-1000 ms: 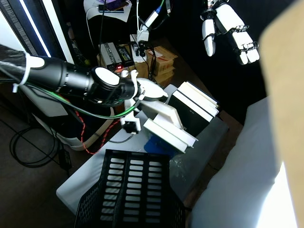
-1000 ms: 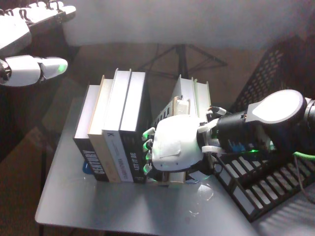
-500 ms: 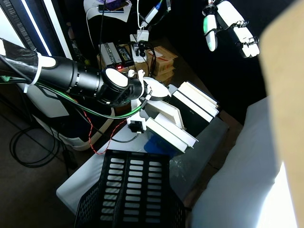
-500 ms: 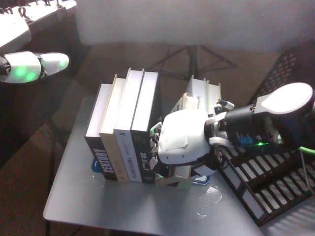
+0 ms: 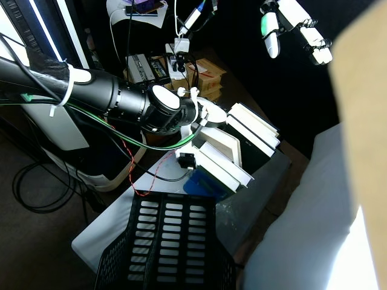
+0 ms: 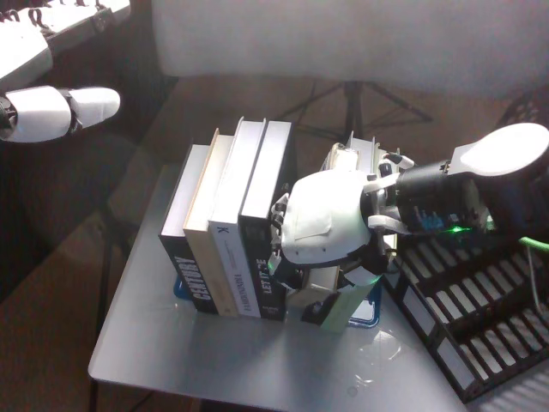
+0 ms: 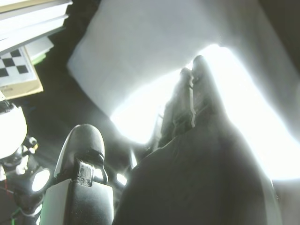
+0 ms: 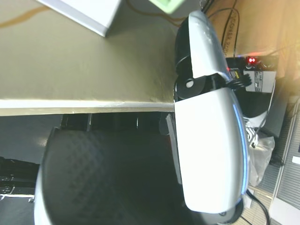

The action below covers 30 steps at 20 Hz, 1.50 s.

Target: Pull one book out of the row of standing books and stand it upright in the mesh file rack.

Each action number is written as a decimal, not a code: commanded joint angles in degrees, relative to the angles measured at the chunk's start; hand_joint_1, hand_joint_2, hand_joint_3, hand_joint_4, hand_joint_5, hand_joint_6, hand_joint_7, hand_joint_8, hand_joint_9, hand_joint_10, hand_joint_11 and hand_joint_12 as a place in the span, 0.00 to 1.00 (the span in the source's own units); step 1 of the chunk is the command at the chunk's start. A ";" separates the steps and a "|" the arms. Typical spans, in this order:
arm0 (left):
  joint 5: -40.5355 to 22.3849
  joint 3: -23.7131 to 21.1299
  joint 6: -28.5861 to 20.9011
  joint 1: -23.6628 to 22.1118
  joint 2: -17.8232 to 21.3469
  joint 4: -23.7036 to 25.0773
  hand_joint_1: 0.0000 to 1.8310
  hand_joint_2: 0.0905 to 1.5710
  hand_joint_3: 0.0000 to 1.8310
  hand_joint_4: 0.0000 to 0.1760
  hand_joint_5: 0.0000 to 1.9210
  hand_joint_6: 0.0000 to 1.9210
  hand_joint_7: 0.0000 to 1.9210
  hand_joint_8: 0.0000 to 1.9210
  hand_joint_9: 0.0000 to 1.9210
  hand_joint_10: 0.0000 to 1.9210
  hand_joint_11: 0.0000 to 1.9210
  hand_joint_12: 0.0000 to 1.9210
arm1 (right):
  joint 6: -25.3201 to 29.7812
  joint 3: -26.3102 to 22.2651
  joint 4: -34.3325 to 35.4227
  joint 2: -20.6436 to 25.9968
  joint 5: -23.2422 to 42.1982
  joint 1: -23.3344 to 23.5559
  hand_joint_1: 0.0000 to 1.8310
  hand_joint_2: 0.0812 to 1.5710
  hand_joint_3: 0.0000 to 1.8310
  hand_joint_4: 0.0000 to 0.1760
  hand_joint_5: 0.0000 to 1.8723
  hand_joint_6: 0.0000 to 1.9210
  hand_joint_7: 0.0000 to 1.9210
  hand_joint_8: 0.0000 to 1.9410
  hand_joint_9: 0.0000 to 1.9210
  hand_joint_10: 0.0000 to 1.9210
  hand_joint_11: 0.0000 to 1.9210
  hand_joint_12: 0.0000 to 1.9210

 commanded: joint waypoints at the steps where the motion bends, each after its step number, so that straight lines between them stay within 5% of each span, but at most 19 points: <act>1: -7.22 0.18 -0.08 -0.23 0.46 -2.19 0.23 0.87 0.00 0.47 0.04 0.01 0.00 0.00 0.00 0.00 0.00 0.00 | 0.12 0.77 0.62 1.24 -3.83 -0.02 0.74 0.75 0.00 0.00 0.42 0.57 0.41 0.66 0.40 0.82 0.32 0.94; 3: -7.55 -0.18 -0.08 0.31 0.74 -2.73 0.21 0.87 0.00 0.44 0.04 0.02 0.00 0.00 0.00 0.00 0.00 0.00 | 0.12 0.10 1.31 2.09 -2.51 0.06 0.67 0.75 0.00 0.00 0.44 0.54 0.43 0.77 0.42 0.88 0.38 1.00; 4: -7.55 -0.19 -0.08 0.36 0.74 -2.82 0.21 0.87 0.00 0.46 0.04 0.02 0.00 0.00 0.00 0.00 0.00 0.00 | 0.12 -0.10 1.76 2.35 -2.00 0.09 0.73 0.75 0.00 0.00 0.44 0.52 0.41 0.72 0.41 0.86 0.35 0.99; 5: -7.56 -0.22 -0.06 0.48 0.72 -3.12 0.22 0.87 0.00 0.39 0.06 0.02 0.00 0.00 0.00 0.00 0.00 0.30 | 0.12 -0.48 2.46 2.94 -1.17 0.32 0.73 0.76 0.00 0.00 0.42 0.57 0.39 0.72 0.39 0.84 0.31 0.97; 6: -7.70 -0.34 0.02 0.69 0.71 -3.58 0.22 0.86 0.00 0.44 0.05 0.01 0.00 0.00 0.00 0.00 0.00 0.40 | 0.13 -1.08 3.35 3.73 -0.51 0.48 0.73 0.76 0.00 0.00 0.42 0.60 0.39 0.69 0.39 0.81 0.28 0.94; 8: -7.78 -0.42 0.04 0.76 0.62 -3.87 0.18 0.87 0.00 0.42 0.04 0.01 0.00 0.00 0.00 0.00 0.00 0.05 | 0.13 -2.64 4.01 5.66 0.24 1.33 0.74 0.74 0.00 0.00 0.44 0.56 0.41 0.66 0.41 0.79 0.30 0.91; 9: -7.77 -0.44 0.04 0.75 0.55 -3.99 0.18 0.87 0.00 0.42 0.04 0.01 0.00 0.00 0.00 0.00 0.00 0.05 | 0.13 -3.30 4.30 6.45 0.51 1.64 0.74 0.74 0.00 0.00 0.44 0.56 0.41 0.66 0.41 0.79 0.30 0.91; 10: -7.76 -0.45 0.05 0.77 0.44 -4.17 0.16 0.89 0.00 0.29 0.05 0.01 0.00 0.00 0.00 0.00 0.00 0.05 | 0.13 -3.89 5.00 7.31 1.14 1.96 0.74 0.75 0.00 0.00 0.41 0.61 0.43 0.65 0.38 0.81 0.28 0.94; 13: -8.06 -0.47 0.11 0.88 0.19 -4.74 0.16 0.89 0.00 0.28 0.05 0.01 0.00 0.00 0.00 0.00 0.00 0.05 | 0.14 -5.45 7.17 9.69 2.66 3.13 0.74 0.75 0.00 0.00 0.41 0.61 0.43 0.66 0.38 0.82 0.28 0.94; 14: -8.19 -0.52 0.11 0.95 0.19 -4.97 0.16 0.90 0.00 0.44 0.01 0.00 0.00 0.00 0.00 0.00 0.00 0.01 | 0.14 -5.94 7.57 10.42 2.93 3.75 0.74 0.75 0.00 0.00 0.41 0.61 0.44 0.65 0.38 0.82 0.30 0.94; 15: -8.30 -0.52 0.13 1.02 0.16 -5.07 0.16 0.90 0.00 0.44 0.01 0.00 0.00 0.00 0.00 0.00 0.00 0.01 | 0.14 -6.25 7.89 10.93 3.10 4.30 0.74 0.75 0.00 0.00 0.41 0.61 0.44 0.65 0.38 0.82 0.30 0.94; 16: -8.40 -0.54 0.19 1.05 0.15 -5.16 0.18 0.89 0.00 0.30 0.02 0.00 0.00 0.00 0.00 0.00 0.00 0.00 | 0.14 -6.56 8.58 11.55 3.39 4.79 0.72 0.78 0.01 0.00 0.39 0.55 0.38 0.80 0.39 0.93 0.40 1.00; 19: -8.37 -0.83 0.20 1.01 0.24 -5.12 0.16 0.89 0.00 0.33 0.03 0.01 0.00 0.00 0.00 0.00 0.00 0.00 | 0.42 -7.90 9.29 13.58 3.73 6.49 0.73 0.76 0.00 0.00 0.40 0.68 0.41 0.64 0.38 0.79 0.24 0.92; 22: -9.10 -1.27 0.42 1.78 0.67 -6.01 0.17 0.88 0.00 0.36 0.03 0.01 0.00 0.00 0.00 0.00 0.00 0.00 | 0.85 -8.58 9.35 15.17 3.74 8.28 0.67 0.77 0.00 0.00 0.43 0.55 0.40 0.84 0.42 0.98 0.39 1.00; 23: -9.22 -1.28 0.49 1.80 0.67 -6.12 0.17 0.88 0.00 0.37 0.03 0.01 0.00 0.00 0.00 0.00 0.00 0.00 | 1.38 -8.50 9.36 15.52 3.70 8.78 0.66 0.78 0.00 0.00 0.42 0.55 0.40 0.85 0.52 1.00 0.54 1.00; 24: -9.33 -1.31 0.54 1.80 0.67 -6.20 0.16 0.88 0.00 0.41 0.03 0.00 0.00 0.00 0.00 0.00 0.00 0.00 | 1.92 -8.24 9.36 15.75 3.70 9.20 0.66 0.78 0.00 0.00 0.42 0.55 0.38 0.87 0.49 1.00 0.51 1.00; 25: -9.41 -1.31 0.55 1.83 0.62 -6.33 0.14 0.88 0.00 0.43 0.02 0.00 0.00 0.00 0.00 0.00 0.01 0.01 | 2.69 -7.61 9.37 15.80 3.70 9.61 0.65 0.77 0.00 0.00 0.43 0.59 0.41 0.78 0.38 0.89 0.32 1.00; 28: -9.56 -1.27 0.58 1.82 0.44 -6.39 0.13 0.89 0.00 0.31 0.02 0.00 0.00 0.00 0.00 0.00 0.00 0.00 | 4.87 -6.31 9.68 16.09 4.10 10.99 0.65 0.76 0.00 0.00 0.41 0.63 0.45 0.70 0.44 0.84 0.37 1.00; 30: -9.46 -1.20 0.64 1.65 0.24 -6.34 0.13 0.90 0.00 0.29 0.02 0.00 0.00 0.00 0.00 0.00 0.00 0.00 | 4.99 -6.72 9.75 17.02 4.44 12.15 0.66 0.76 0.00 0.00 0.41 0.62 0.45 0.73 0.49 0.91 0.44 1.00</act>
